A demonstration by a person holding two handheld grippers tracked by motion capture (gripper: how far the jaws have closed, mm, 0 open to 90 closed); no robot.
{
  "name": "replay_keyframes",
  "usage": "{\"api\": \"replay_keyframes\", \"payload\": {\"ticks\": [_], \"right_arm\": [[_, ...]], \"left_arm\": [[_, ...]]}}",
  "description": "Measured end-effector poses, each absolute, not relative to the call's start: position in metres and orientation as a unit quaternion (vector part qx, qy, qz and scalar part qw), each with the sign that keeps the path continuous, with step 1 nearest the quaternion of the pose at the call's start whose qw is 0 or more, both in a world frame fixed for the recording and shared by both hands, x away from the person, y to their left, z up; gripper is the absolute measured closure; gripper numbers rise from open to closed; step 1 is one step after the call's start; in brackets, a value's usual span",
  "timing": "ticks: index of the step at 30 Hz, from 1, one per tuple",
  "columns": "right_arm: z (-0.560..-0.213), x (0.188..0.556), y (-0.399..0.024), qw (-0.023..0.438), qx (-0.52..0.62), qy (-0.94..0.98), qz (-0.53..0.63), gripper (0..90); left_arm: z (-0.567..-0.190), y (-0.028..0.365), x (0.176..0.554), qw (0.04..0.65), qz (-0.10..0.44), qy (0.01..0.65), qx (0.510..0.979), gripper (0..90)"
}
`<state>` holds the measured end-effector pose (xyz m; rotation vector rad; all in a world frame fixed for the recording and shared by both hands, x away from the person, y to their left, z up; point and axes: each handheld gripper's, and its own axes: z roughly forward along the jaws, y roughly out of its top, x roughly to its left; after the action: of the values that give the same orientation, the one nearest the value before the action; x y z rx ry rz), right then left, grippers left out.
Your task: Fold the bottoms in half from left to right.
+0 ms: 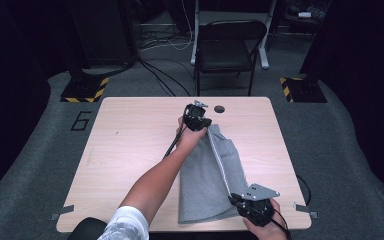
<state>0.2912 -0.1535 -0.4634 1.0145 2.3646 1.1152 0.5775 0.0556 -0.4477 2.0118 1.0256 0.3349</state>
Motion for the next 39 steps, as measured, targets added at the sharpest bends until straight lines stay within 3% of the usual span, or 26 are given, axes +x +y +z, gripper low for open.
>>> {"api": "replay_keyframes", "payload": {"ticks": [7,12,21,31,39], "right_arm": [[-0.486,0.305,-0.163,0.147,0.386,0.846,0.338,81.0],[-0.496,0.312,-0.169,0.123,0.422,0.841,0.316,75.0],[-0.494,0.311,-0.164,0.169,0.42,0.832,0.321,61.3],[-0.504,0.321,-0.165,0.169,0.438,0.822,0.322,59.1],[-0.512,0.324,-0.166,0.171,0.45,0.82,0.309,48.0]], "left_arm": [[-0.467,0.079,0.576,0.397,0.123,0.433,0.8,67.2],[-0.473,0.106,0.576,0.384,0.132,0.451,0.795,60.0],[-0.482,0.131,0.567,0.381,0.133,0.468,0.787,54.7],[-0.5,0.138,0.553,0.376,0.115,0.471,0.79,51.9],[-0.513,0.135,0.553,0.369,0.107,0.475,0.792,49.4]]}}
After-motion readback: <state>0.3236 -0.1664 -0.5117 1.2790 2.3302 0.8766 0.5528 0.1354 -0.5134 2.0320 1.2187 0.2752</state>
